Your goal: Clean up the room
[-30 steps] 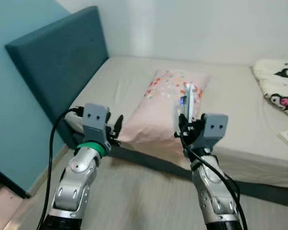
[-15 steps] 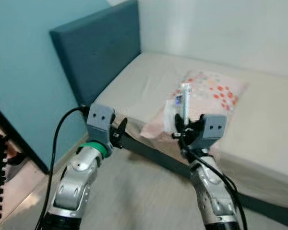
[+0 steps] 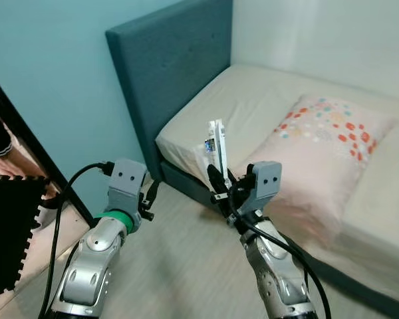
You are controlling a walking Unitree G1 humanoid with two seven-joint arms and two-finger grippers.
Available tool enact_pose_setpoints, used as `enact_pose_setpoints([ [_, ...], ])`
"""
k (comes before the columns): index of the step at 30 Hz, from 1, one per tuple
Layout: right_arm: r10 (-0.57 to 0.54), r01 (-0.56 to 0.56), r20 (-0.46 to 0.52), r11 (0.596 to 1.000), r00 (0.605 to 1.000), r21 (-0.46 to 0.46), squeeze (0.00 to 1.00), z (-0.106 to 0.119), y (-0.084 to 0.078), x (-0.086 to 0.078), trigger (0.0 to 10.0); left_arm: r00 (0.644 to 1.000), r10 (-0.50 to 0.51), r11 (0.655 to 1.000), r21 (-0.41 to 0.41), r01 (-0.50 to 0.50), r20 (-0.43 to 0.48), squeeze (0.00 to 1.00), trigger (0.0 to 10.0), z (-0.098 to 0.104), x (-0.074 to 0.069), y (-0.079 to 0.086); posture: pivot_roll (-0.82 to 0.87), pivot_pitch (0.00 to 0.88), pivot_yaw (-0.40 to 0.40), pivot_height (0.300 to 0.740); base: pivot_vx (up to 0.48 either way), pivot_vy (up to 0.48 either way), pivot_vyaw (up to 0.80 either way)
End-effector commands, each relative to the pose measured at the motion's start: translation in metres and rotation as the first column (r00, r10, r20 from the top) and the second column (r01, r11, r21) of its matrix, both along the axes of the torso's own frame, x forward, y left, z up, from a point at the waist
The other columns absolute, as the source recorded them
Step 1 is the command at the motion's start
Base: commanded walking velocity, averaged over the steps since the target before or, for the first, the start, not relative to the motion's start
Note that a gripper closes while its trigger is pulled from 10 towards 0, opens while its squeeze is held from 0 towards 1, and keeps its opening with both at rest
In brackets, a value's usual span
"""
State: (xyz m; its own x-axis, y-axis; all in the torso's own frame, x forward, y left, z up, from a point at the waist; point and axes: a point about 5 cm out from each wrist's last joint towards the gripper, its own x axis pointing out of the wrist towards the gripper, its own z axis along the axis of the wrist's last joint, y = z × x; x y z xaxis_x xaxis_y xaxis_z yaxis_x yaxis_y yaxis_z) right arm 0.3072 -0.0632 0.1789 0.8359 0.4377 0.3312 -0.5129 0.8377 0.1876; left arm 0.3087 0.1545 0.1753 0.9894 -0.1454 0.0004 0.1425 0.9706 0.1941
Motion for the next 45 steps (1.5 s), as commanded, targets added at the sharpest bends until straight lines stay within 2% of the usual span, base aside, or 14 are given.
enact_pose_setpoints([
  [1, 0.047, -0.047, -0.010, 0.999, 0.999, 0.001, 0.00, -0.002, 0.007, -0.003, 10.0, 1.000, 0.023, 1.000, 0.004, -0.023, -0.016, 0.00, 10.0, -0.001, -0.001, 0.007, -0.04, 0.027, 0.148, 0.738, 0.000, 0.000, 0.73],
  [10, 0.139, -0.139, -0.003, 0.990, 0.990, -0.015, 0.00, 0.000, 0.018, -0.007, 10.0, 0.994, 0.106, 0.994, 0.023, -0.105, -0.024, 0.00, 10.0, -0.004, -0.008, 0.026, -0.04, 0.035, 0.151, 0.738, 0.000, 0.000, 0.72],
  [11, 0.146, -0.145, -0.003, 0.987, 0.989, -0.066, 0.00, -0.004, 0.017, -0.007, 10.0, 0.992, 0.120, 0.993, 0.015, -0.119, -0.043, 0.00, 10.0, -0.010, -0.010, 0.030, -0.04, 0.038, 0.146, 0.738, 0.000, 0.000, 0.73],
  [12, 0.145, -0.146, -0.018, 0.979, 0.989, -0.143, 0.00, -0.013, 0.012, -0.007, 10.0, 0.981, 0.167, 0.986, -0.002, -0.168, -0.098, 0.00, 10.0, -0.029, -0.015, 0.039, -0.04, 0.038, 0.146, 0.738, 0.000, 0.000, 0.73],
  [14, 0.145, -0.146, -0.018, 0.979, 0.989, -0.143, 0.00, -0.013, 0.012, -0.007, 10.0, 0.981, 0.167, 0.986, -0.002, -0.168, -0.098, 0.00, 10.0, -0.029, -0.015, 0.039, -0.04, 0.038, 0.146, 0.738, 0.000, 0.000, 0.73],
  [19, 0.126, -0.140, -0.081, 0.970, 0.989, -0.201, 0.00, -0.031, -0.004, -0.003, 10.0, 0.950, 0.272, 0.960, -0.021, -0.278, -0.155, 0.00, 10.0, -0.055, -0.025, 0.052, -0.03, 0.049, 0.080, 0.738, 0.000, 0.000, 0.72],
  [23, 0.156, -0.178, -0.104, 0.951, 0.982, -0.254, 0.00, -0.038, -0.005, 0.004, 10.0, 0.933, 0.339, 0.938, -0.025, -0.344, -0.117, 0.00, 10.0, -0.050, -0.035, 0.060, 0.05, 0.060, 0.018, 0.738, 0.000, 0.000, 0.71],
  [27, 0.164, -0.186, -0.100, 0.942, 0.981, -0.280, 0.00, -0.036, -0.005, 0.008, 10.0, 0.928, 0.359, 0.932, -0.017, -0.362, -0.100, 0.00, 10.0, -0.047, -0.042, 0.064, 0.06, 0.068, 0.014, 0.738, 0.000, 0.000, 0.71],
  [31, 0.149, -0.172, -0.100, 0.938, 0.984, -0.299, 0.00, -0.035, -0.009, 0.011, 10.0, 0.926, 0.363, 0.930, -0.019, -0.367, -0.099, 0.00, 10.0, -0.047, -0.045, 0.064, 0.06, 0.075, 0.018, 0.738, 0.000, 0.000, 0.71],
  [32, 0.076, -0.109, -0.109, 0.935, 0.991, -0.339, 0.00, -0.039, -0.029, 0.014, 10.0, 0.939, 0.329, 0.942, -0.026, -0.333, -0.101, 0.00, 10.0, -0.047, -0.045, 0.056, 0.02, 0.082, 0.038, 0.738, 0.000, 0.000, 0.71],
  [34, 0.076, -0.109, -0.109, 0.935, 0.991, -0.339, 0.00, -0.039, -0.029, 0.014, 10.0, 0.939, 0.329, 0.942, -0.026, -0.333, -0.101, 0.00, 10.0, -0.047, -0.045, 0.056, 0.02, 0.082, 0.038, 0.738, 0.000, 0.000, 0.71],
  [36, 0.001, -0.041, -0.113, 0.934, 0.994, -0.356, 0.00, -0.042, -0.049, 0.013, 10.0, 0.961, 0.263, 0.963, -0.041, -0.267, -0.091, 0.00, 10.0, -0.043, -0.037, 0.042, -0.02, 0.090, 0.058, 0.738, 0.000, 0.000, 0.71],
  [41, -0.034, -0.007, -0.110, 0.936, 0.993, -0.352, 0.00, -0.044, -0.056, 0.008, 10.0, 0.975, 0.213, 0.974, -0.061, -0.217, -0.064, 0.00, 10.0, -0.038, -0.024, 0.030, -0.05, 0.084, 0.073, 0.738, 0.000, 0.000, 0.71],
  [45, -0.033, -0.005, -0.110, 0.943, 0.993, -0.332, 0.00, -0.046, -0.052, 0.006, 10.0, 0.979, 0.199, 0.977, -0.062, -0.202, -0.050, 0.00, 10.0, -0.035, -0.019, 0.024, -0.06, 0.081, 0.076, 0.738, 0.000, 0.000, 0.71],
])
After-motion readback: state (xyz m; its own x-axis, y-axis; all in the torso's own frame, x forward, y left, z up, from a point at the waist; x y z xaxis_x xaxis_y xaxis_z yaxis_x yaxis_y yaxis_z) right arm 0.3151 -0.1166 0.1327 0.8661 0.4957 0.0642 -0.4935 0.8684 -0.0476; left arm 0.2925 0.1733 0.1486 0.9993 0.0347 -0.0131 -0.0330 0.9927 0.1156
